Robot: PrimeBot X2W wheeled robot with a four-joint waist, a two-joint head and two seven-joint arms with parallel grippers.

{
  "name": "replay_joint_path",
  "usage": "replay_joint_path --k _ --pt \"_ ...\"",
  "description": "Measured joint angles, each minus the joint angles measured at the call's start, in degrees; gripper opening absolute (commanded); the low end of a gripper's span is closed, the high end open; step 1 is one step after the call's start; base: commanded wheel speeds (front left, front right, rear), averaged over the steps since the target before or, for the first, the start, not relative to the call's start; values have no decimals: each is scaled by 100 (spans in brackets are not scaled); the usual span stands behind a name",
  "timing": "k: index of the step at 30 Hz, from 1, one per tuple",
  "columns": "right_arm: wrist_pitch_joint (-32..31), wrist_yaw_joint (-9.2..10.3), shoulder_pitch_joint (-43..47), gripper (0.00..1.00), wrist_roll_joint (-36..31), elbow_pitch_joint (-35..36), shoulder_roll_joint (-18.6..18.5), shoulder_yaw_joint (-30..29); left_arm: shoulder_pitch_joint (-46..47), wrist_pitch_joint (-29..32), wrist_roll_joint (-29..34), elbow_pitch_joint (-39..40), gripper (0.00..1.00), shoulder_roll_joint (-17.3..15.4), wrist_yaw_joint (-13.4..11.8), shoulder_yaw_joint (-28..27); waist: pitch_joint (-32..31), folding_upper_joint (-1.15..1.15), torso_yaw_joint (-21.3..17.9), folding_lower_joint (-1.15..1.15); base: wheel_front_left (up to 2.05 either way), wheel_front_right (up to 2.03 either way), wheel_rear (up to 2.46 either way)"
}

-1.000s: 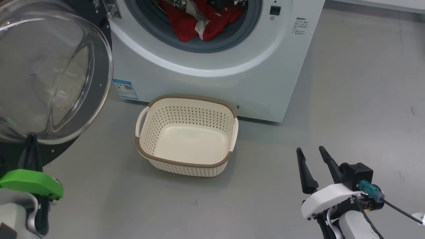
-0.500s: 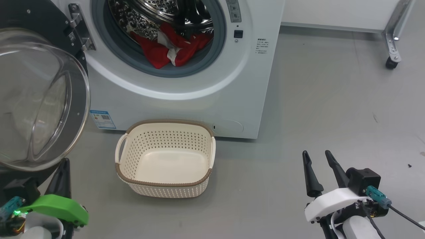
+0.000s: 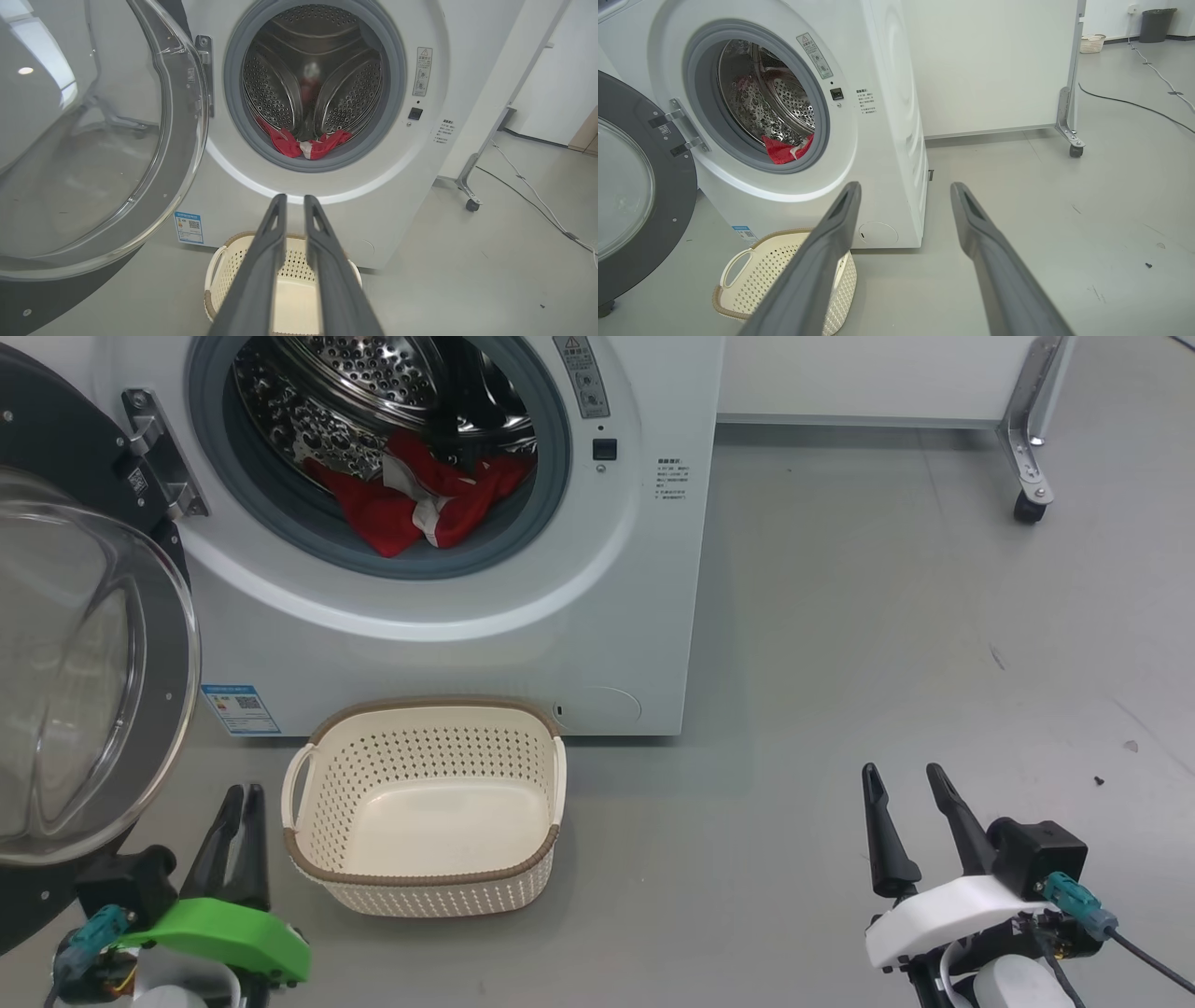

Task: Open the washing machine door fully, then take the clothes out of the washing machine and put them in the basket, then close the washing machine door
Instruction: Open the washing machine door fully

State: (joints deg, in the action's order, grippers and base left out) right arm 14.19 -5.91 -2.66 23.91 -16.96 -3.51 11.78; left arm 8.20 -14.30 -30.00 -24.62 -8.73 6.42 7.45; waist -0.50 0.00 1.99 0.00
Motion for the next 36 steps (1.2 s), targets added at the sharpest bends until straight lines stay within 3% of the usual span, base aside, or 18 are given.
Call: replay_joint_path --k 1,2,36 --pt "0 0 19 100 -4 7 1 -2 -12 -3 3 43 85 29 0 10 3 0 -4 0 0 0 0" --pt "0 0 36 100 -11 19 1 -2 -35 -8 23 91 100 44 0 12 6 0 -8 0 0 0 0" --pt "0 0 101 100 -88 207 20 -23 -441 -13 363 690 100 177 -10 -14 149 0 -63 0 0 0 0"
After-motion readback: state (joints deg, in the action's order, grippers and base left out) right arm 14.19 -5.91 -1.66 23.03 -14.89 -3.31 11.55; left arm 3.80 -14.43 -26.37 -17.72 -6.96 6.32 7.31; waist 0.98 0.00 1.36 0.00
